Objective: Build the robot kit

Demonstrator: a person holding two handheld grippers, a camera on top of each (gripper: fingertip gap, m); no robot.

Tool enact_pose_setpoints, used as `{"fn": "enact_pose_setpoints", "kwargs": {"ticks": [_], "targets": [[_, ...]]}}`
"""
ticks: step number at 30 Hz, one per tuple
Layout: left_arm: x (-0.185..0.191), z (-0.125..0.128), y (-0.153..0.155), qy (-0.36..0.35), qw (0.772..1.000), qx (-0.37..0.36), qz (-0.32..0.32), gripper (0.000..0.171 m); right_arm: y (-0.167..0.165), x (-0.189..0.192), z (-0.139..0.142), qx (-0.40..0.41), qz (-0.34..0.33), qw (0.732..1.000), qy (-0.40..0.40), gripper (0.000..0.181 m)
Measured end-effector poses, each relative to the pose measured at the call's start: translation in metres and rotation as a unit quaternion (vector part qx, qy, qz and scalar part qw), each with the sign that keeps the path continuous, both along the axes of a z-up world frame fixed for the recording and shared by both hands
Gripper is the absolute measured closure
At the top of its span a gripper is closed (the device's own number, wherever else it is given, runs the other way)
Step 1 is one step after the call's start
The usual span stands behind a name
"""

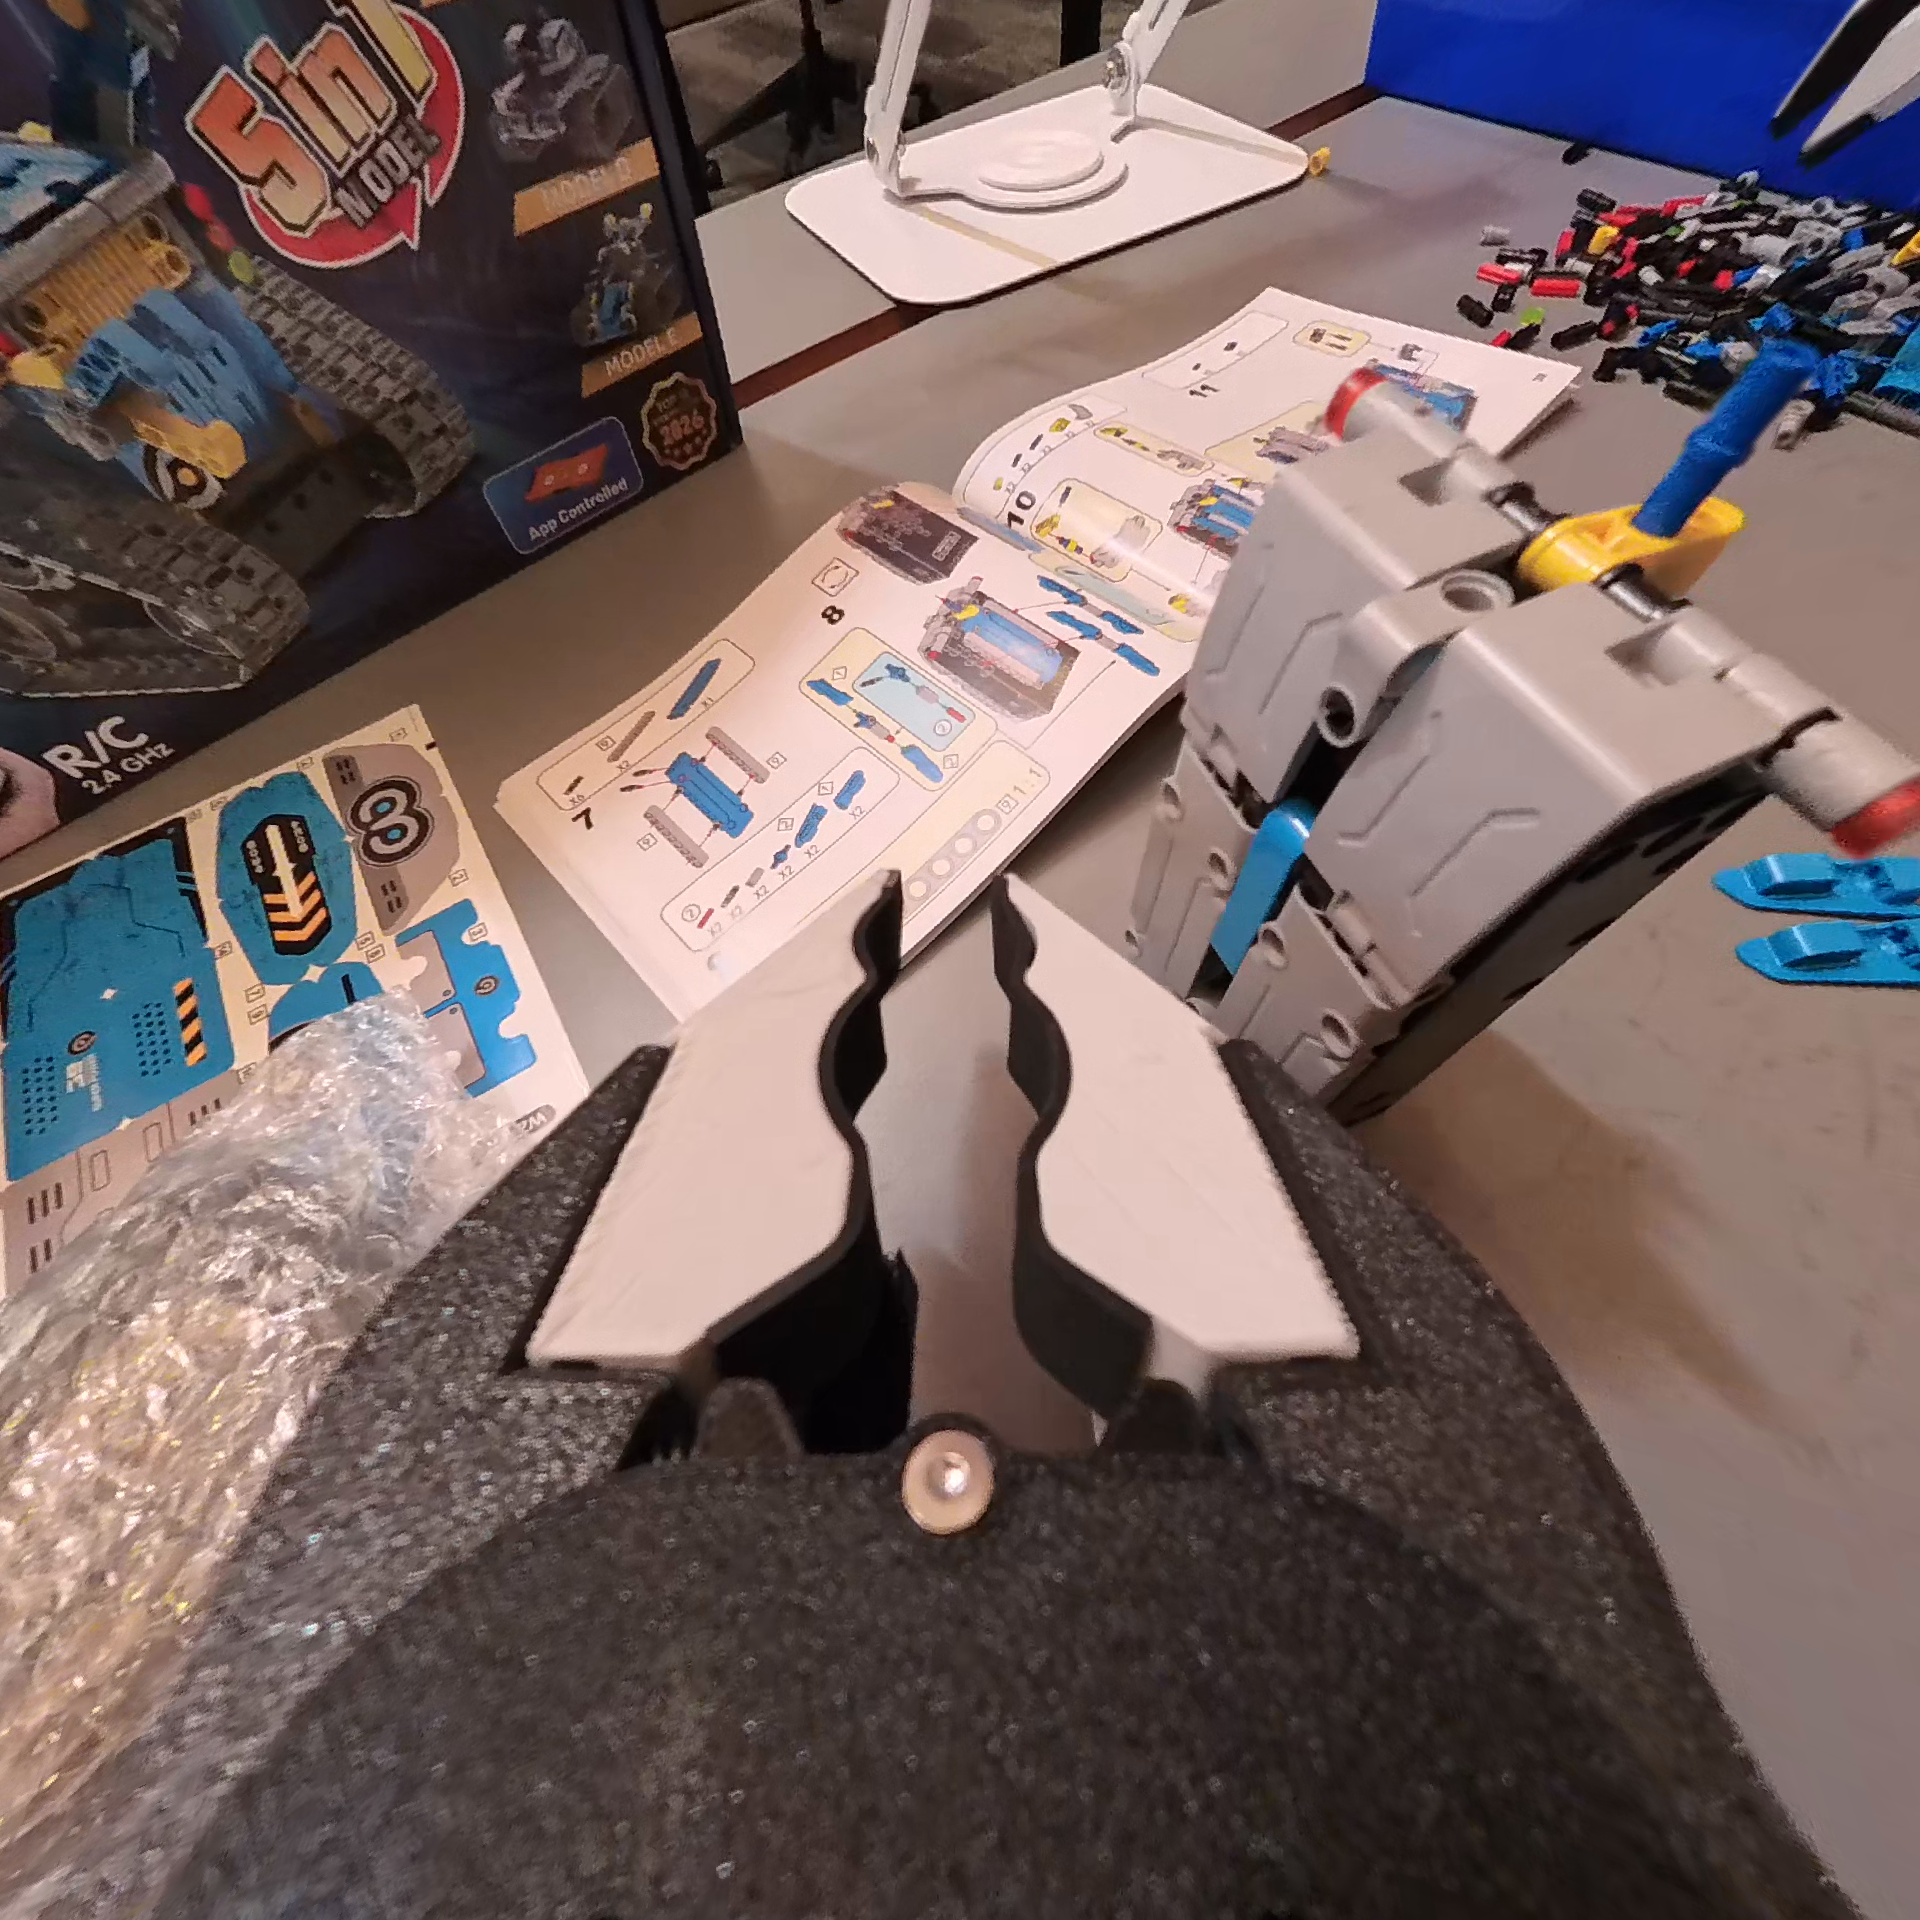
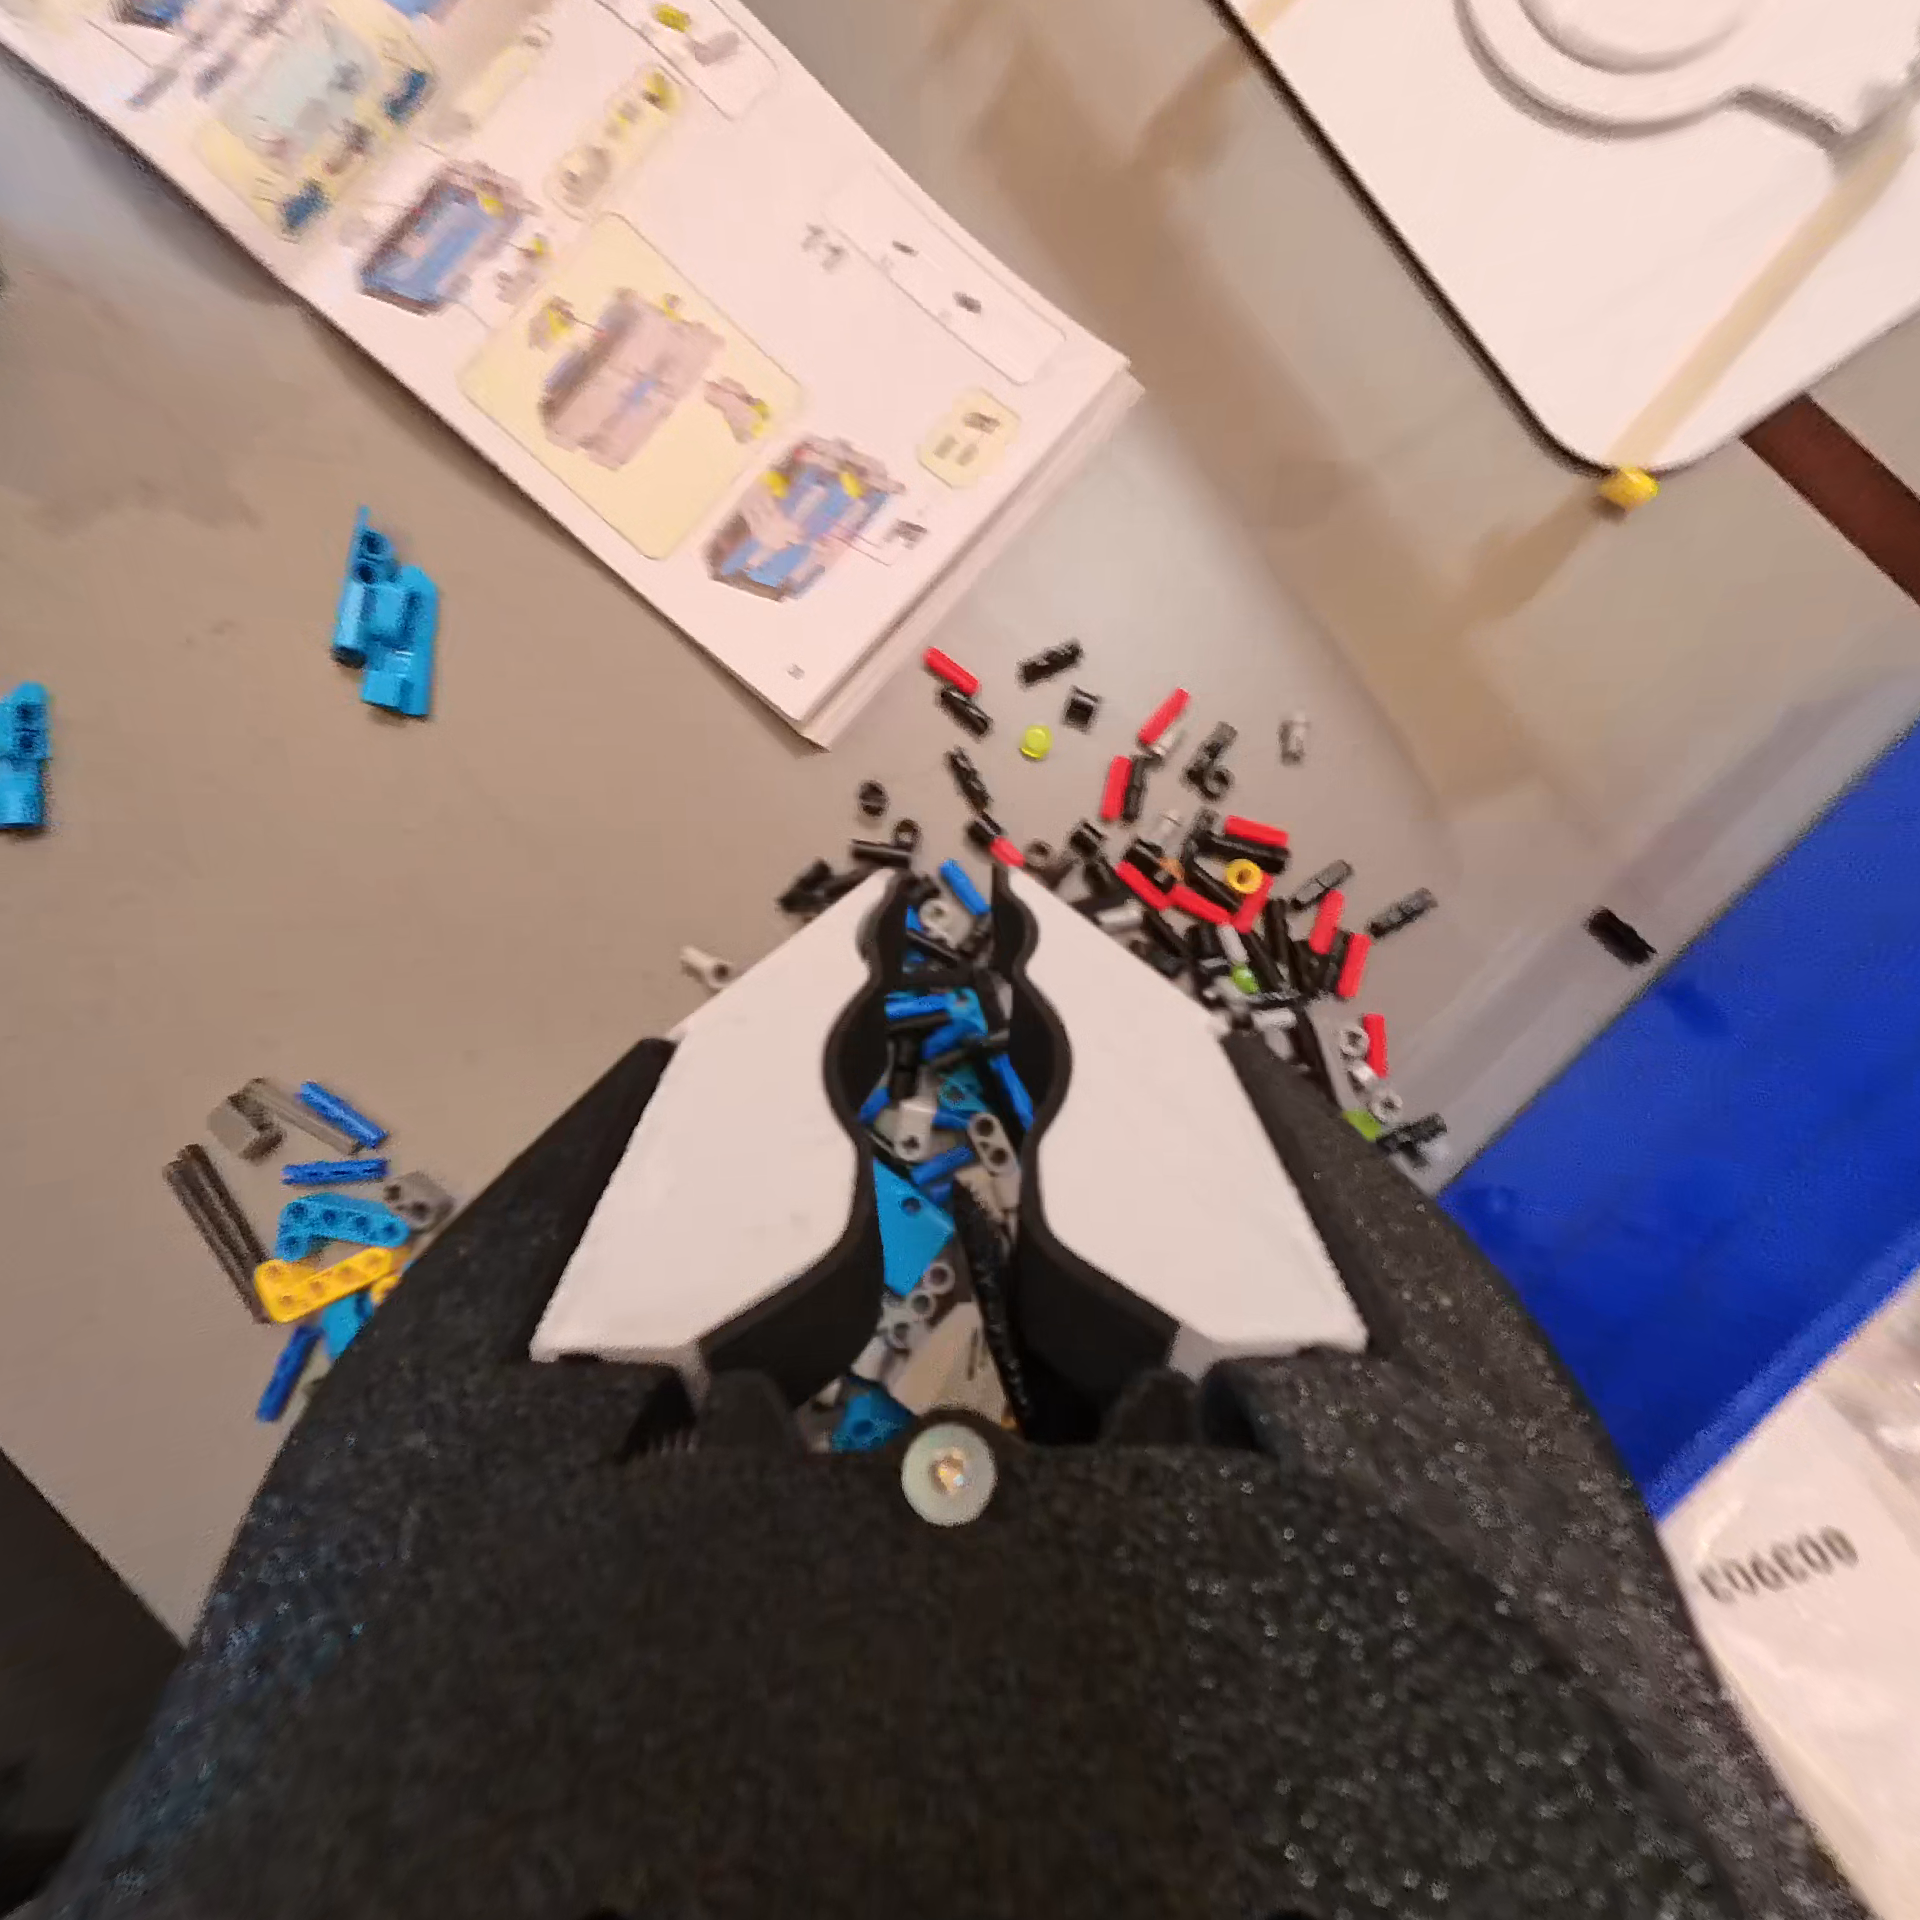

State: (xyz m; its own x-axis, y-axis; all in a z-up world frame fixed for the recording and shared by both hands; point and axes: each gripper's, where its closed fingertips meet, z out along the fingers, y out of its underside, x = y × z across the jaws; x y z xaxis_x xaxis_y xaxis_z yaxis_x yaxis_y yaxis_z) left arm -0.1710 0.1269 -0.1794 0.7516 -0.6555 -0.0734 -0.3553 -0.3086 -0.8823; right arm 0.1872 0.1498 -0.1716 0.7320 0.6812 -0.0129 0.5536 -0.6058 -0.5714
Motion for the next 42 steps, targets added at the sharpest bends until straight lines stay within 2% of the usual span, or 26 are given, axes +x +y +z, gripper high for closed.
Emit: {"fn": "enact_pose_setpoints", "kwargs": {"ticks": [7,11,22,42], "targets": [[0.001,-0.006,0.002,-0.030,0.998,-0.051,-0.008,0.155,0.006,-0.003,-0.008,-0.011,0.002,1.000,0.003,0.166],[0.000,-0.006,0.003,-0.046,0.997,-0.065,-0.009,0.155,0.004,-0.030,0.007,-0.007,0.030,0.996,0.081,0.166],[0.003,-0.007,0.000,-0.053,0.995,-0.075,-0.022,0.155,0.008,-0.016,-0.013,-0.018,0.006,0.999,0.039,0.166],[0.004,-0.008,-0.001,-0.055,0.995,-0.081,-0.028,0.155,0.020,0.005,-0.016,0.009,-0.032,0.999,-0.016,0.167]]}}
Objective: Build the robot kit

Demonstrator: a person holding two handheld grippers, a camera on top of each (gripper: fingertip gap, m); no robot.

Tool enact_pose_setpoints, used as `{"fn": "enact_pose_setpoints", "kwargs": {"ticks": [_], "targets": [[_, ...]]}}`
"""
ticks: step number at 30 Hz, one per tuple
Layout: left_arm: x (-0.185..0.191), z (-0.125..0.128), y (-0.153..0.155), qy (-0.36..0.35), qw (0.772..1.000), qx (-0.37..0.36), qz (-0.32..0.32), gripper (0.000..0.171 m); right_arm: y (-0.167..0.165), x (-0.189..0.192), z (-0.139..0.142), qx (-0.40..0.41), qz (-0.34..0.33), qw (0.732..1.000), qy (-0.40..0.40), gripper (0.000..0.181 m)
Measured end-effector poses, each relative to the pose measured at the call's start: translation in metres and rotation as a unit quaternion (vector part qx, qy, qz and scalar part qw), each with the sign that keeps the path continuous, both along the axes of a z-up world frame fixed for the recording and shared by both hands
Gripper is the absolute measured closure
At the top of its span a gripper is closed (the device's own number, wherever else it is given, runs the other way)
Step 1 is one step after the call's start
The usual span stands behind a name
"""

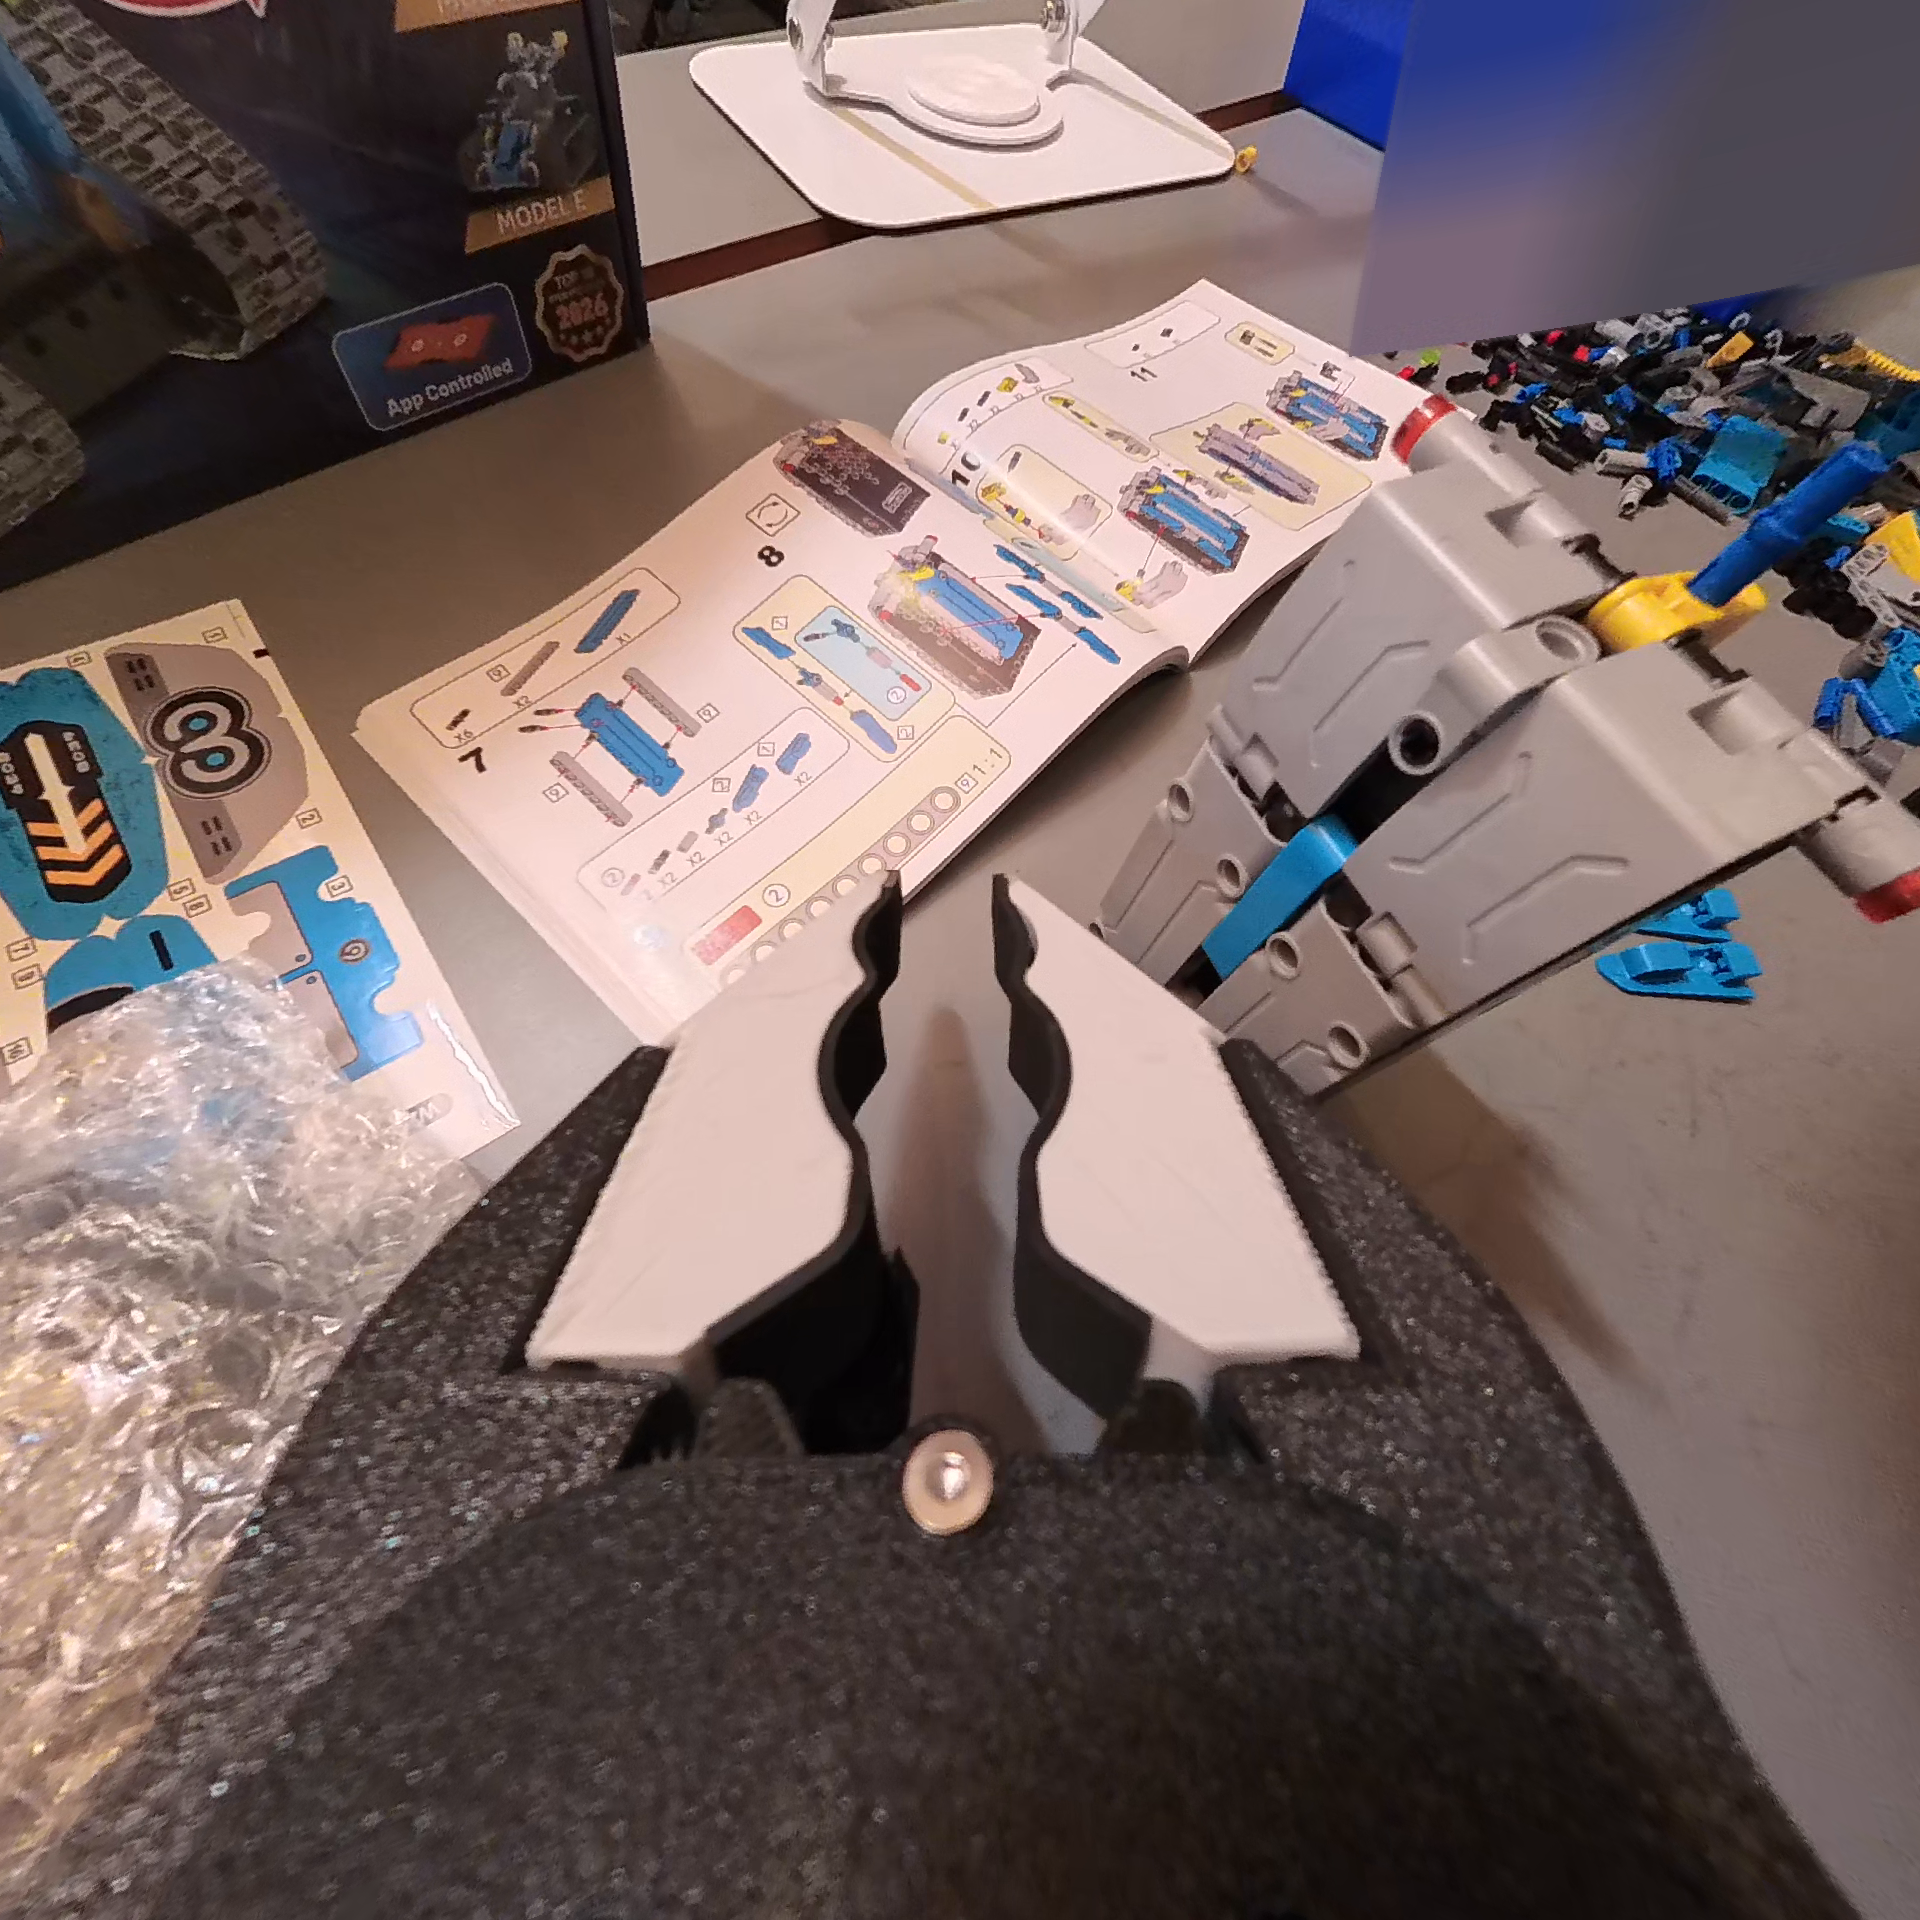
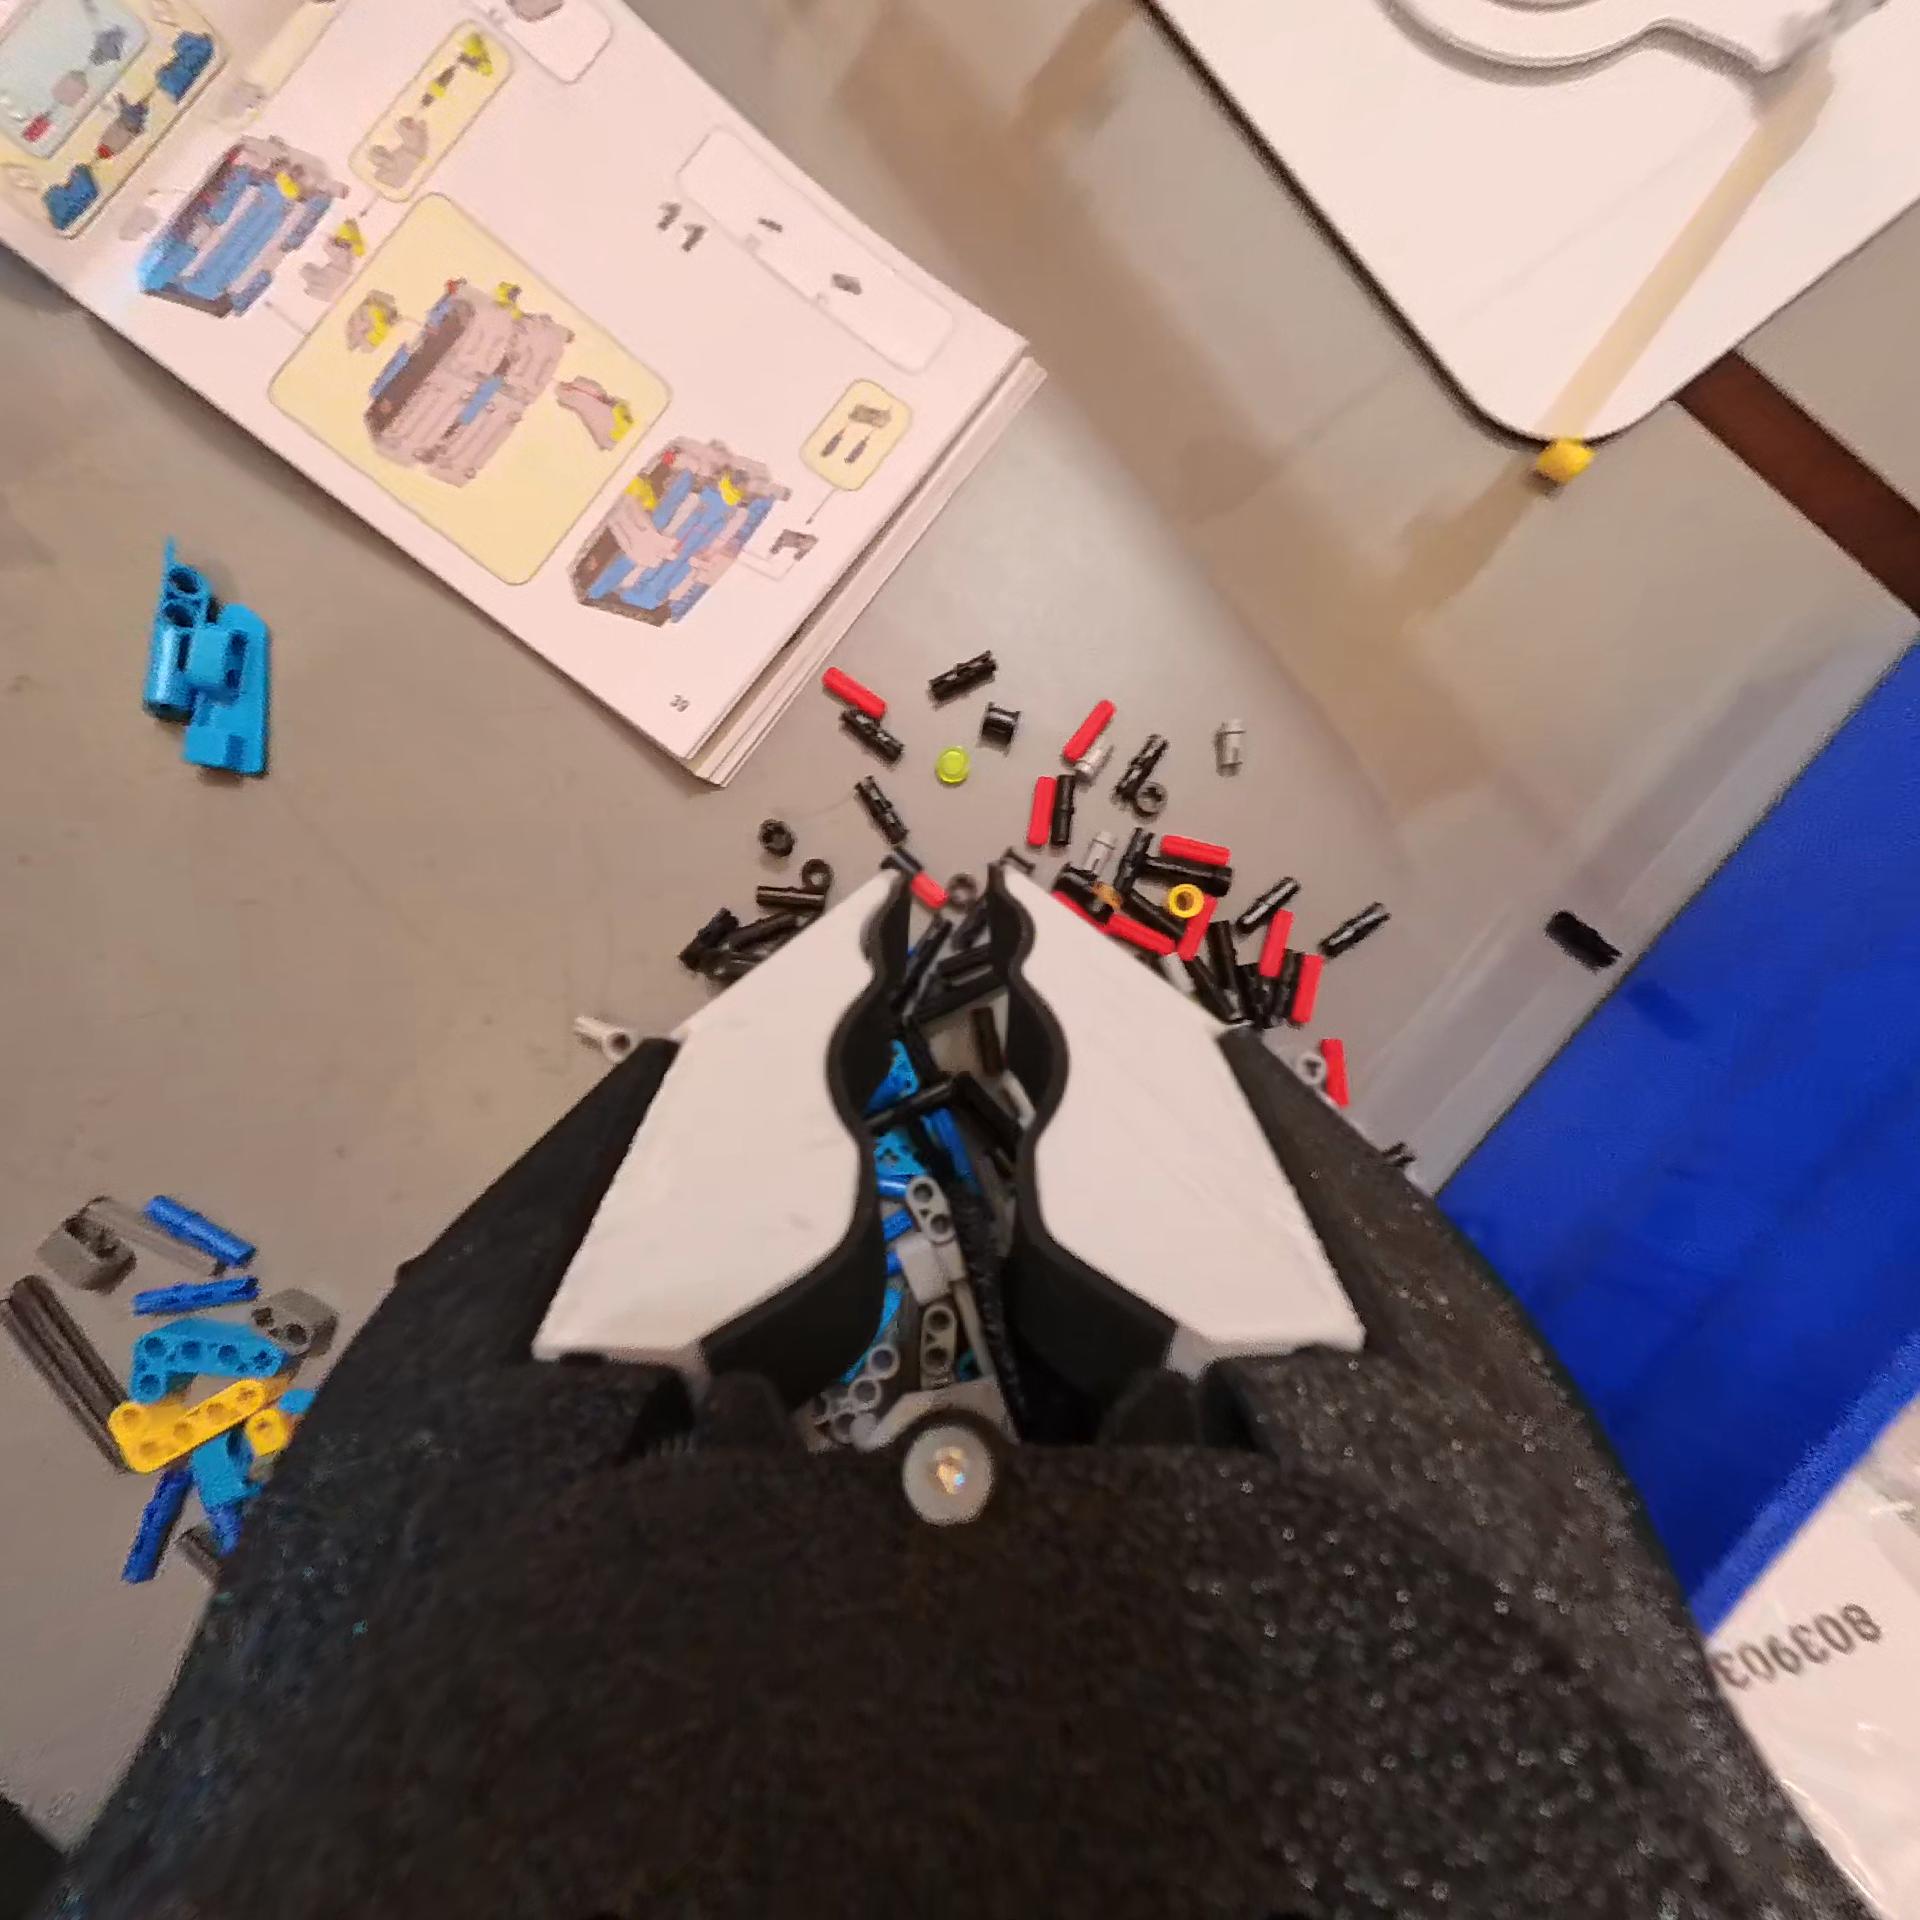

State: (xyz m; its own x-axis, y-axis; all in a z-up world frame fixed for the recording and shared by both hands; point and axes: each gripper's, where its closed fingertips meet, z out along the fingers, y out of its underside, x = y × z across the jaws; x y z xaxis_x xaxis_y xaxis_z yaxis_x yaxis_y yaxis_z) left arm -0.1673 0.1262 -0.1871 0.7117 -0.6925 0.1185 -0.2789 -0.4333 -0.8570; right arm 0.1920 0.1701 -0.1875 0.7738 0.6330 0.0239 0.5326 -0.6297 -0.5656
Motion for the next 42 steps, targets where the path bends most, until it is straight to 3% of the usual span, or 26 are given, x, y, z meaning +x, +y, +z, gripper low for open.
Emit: {"fn": "enact_pose_setpoints", "kwargs": {"ticks": [6,13,19,23,31,33,35,36,39,42], "targets": [[0.000,-0.001,0.000,-0.001,1.000,-0.006,-0.001,0.155,0.019,0.002,0.009,0.051,-0.034,0.998,-0.001,0.163],[0.001,-0.002,0.000,0.003,1.000,-0.003,-0.003,0.155,0.020,-0.038,-0.019,0.022,-0.001,1.000,-0.009,0.162],[0.001,-0.001,-0.001,0.003,1.000,-0.002,-0.003,0.155,0.024,-0.047,-0.032,0.029,0.009,0.999,-0.045,0.160],[0.001,-0.002,-0.001,0.004,1.000,-0.002,-0.004,0.155,0.021,-0.052,-0.035,0.015,0.023,0.999,-0.029,0.175],[0.001,-0.001,-0.001,0.004,1.000,0.000,-0.004,0.155,0.017,-0.046,-0.030,0.017,0.025,0.999,-0.046,0.178],[0.001,-0.001,-0.001,0.005,1.000,0.001,-0.004,0.155,0.002,-0.070,-0.007,0.012,0.060,0.998,0.022,0.178],[0.001,-0.002,-0.001,0.008,1.000,0.001,-0.004,0.155,-0.045,-0.130,0.017,-0.049,0.176,0.976,0.119,0.178],[0.001,-0.002,-0.001,0.008,1.000,0.001,-0.004,0.155,-0.073,-0.156,0.020,-0.083,0.242,0.958,0.130,0.177],[0.001,-0.002,-0.001,0.008,1.000,0.001,-0.004,0.155,-0.124,-0.198,-0.008,-0.101,0.367,0.924,0.048,0.177],[0.001,-0.002,-0.001,0.008,1.000,0.002,-0.004,0.155,-0.123,-0.200,-0.032,-0.080,0.377,0.923,-0.017,0.177]]}}
